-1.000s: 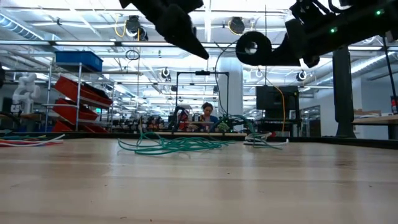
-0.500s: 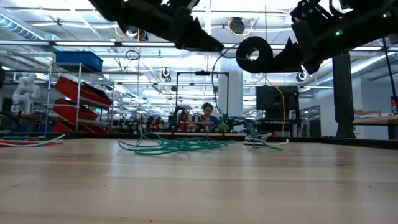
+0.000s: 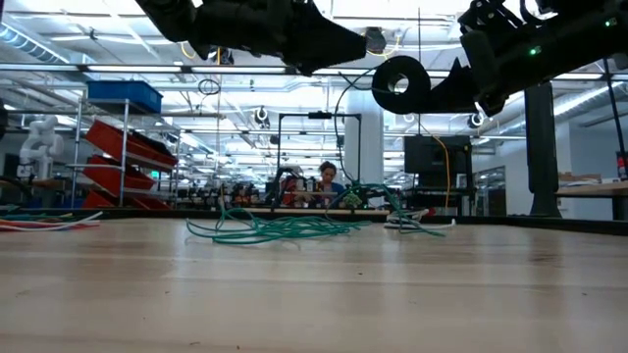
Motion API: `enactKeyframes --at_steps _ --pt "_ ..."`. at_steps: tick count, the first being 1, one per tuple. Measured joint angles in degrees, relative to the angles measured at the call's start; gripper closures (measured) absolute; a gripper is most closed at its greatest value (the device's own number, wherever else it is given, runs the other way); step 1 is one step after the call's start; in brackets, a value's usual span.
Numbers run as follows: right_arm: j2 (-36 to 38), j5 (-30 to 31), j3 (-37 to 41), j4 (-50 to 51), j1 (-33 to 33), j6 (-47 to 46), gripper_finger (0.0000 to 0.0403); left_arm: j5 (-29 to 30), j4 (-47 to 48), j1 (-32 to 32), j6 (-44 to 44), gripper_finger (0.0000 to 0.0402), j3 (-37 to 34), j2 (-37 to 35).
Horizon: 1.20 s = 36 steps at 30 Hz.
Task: Coil cords
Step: Coil the green wire onto the spool
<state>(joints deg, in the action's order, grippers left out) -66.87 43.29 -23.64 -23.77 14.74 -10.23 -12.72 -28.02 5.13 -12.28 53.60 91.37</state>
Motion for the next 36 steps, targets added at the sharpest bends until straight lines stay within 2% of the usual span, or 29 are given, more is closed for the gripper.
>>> enactKeyframes --at_steps 9,14,18,23,28,31,36 --pt "0.0 -1.5 0.0 -1.6 0.0 1.0 0.0403 1.9 -2.5 0.0 2.9 0.0249 0.5 6.0" --pt "0.0 -1.5 0.0 -1.6 0.0 1.0 0.0403 4.3 -3.4 0.0 2.8 0.025 1.6 6.6" --pt "0.0 -1.8 0.0 -1.3 0.0 1.0 0.0403 4.2 -1.9 -0.1 2.8 0.025 1.8 6.1" --pt "0.0 -3.1 0.0 -0.5 0.4 0.9 0.0403 4.4 4.7 0.0 2.8 0.025 1.8 3.0" --pt "0.0 -3.3 0.0 0.4 0.4 0.9 0.0403 6.4 6.9 0.0 1.0 0.0249 1.8 -1.1" --pt "0.0 -3.2 0.0 0.3 0.4 1.2 0.0403 7.2 7.1 0.0 -0.3 0.0249 1.9 -1.3" --pt "0.0 -3.1 0.0 0.0 0.4 1.4 0.0403 5.1 7.8 -0.4 -0.3 0.0249 1.8 -0.4"
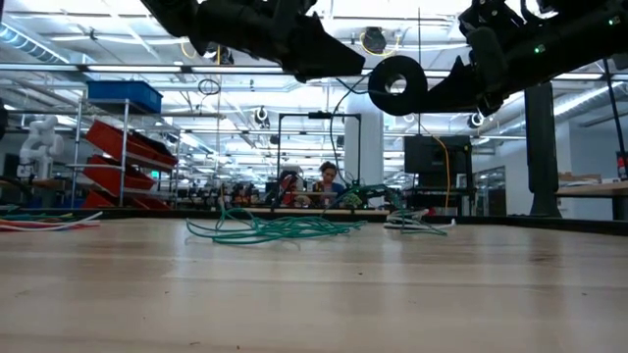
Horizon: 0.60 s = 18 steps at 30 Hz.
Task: Coil cords
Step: Coil the green wire onto the spool
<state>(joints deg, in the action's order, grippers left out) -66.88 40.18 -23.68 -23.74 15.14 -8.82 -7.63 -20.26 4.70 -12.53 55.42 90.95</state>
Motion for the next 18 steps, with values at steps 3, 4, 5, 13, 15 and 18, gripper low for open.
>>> enactKeyframes --at_steps 3,4,5,13,15,18 --pt "0.0 0.1 0.0 -0.1 0.0 0.0 0.0403 -0.1 -0.4 -0.7 0.0 0.0249 0.0 0.0" --pt "0.0 0.1 0.0 -0.1 0.0 0.0 0.0403 -0.1 -1.2 -0.9 0.0 0.0249 0.0 0.0" --pt "0.0 0.2 0.0 -0.1 0.0 0.0 0.0403 -0.1 -1.7 -1.3 0.0 0.0249 0.0 0.0" --pt "0.0 0.2 0.0 -0.9 0.0 0.0 0.0403 1.9 -4.1 -3.2 -1.8 0.0249 0.0 1.1" --pt "0.0 0.2 0.0 -1.5 0.0 0.1 0.0403 3.3 -4.6 -3.4 -2.9 0.0249 0.0 1.7" --pt "0.0 0.2 0.0 -1.8 0.0 0.3 0.0403 5.0 -6.0 -3.6 -4.3 0.0249 0.0 3.2"
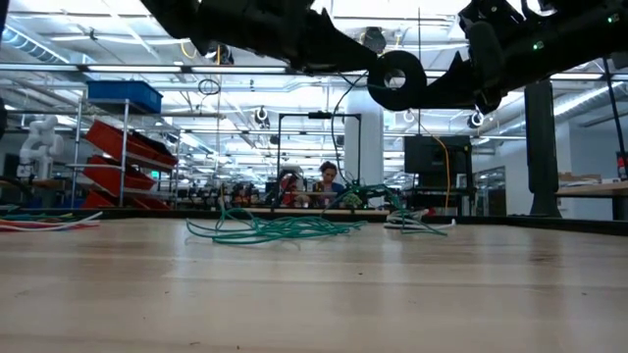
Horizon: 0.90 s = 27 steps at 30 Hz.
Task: Coil cords
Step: Coil the green wire onto the spool
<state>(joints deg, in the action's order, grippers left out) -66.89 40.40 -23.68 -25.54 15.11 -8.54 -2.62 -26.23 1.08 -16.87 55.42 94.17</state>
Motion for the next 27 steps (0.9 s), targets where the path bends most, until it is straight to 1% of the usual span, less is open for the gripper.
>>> enactKeyframes --at_steps 6,12,14,17,23,27 --pt "0.0 0.0 0.0 -0.1 0.0 -0.1 0.0403 1.0 -0.4 0.0 -0.1 0.0249 0.0 2.1" --pt "0.0 0.0 0.0 -0.3 0.0 0.0 0.0403 2.7 -1.4 0.0 -1.2 0.025 0.0 2.2" --pt "0.0 0.0 0.0 -0.5 0.0 0.0 0.0403 2.7 -2.3 0.0 -2.4 0.0257 0.0 2.2" --pt "0.0 0.0 0.0 -0.6 0.0 0.2 0.0403 2.5 -2.3 0.1 -3.5 0.0289 0.0 2.2" --pt "0.0 0.1 0.0 -0.6 0.0 0.7 0.0403 -1.1 -1.3 1.3 -3.5 0.0386 0.0 2.2" --pt "0.0 0.1 0.0 -0.7 0.0 0.7 0.0403 -2.3 -1.3 1.6 -3.9 0.0394 0.0 2.2"
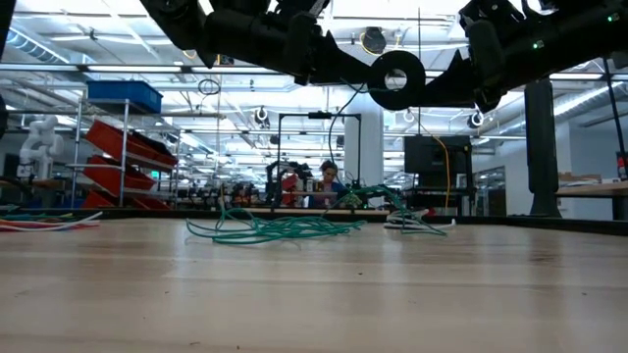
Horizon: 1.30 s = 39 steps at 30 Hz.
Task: Coil cords
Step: Coil the green wire onto the spool
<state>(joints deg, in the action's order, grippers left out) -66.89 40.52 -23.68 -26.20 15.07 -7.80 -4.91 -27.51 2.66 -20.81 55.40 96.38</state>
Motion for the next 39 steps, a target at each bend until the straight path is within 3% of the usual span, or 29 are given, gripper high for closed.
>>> enactKeyframes --at_steps 23,39 --pt "0.0 -0.5 0.1 -2.4 1.1 6.2 0.0397 -0.1 3.8 1.5 -2.1 0.0401 0.0 -0.1" --pt "0.0 -3.2 0.2 -6.3 1.9 10.5 0.0398 -5.2 5.9 4.0 -0.5 0.0401 -0.1 -0.1"
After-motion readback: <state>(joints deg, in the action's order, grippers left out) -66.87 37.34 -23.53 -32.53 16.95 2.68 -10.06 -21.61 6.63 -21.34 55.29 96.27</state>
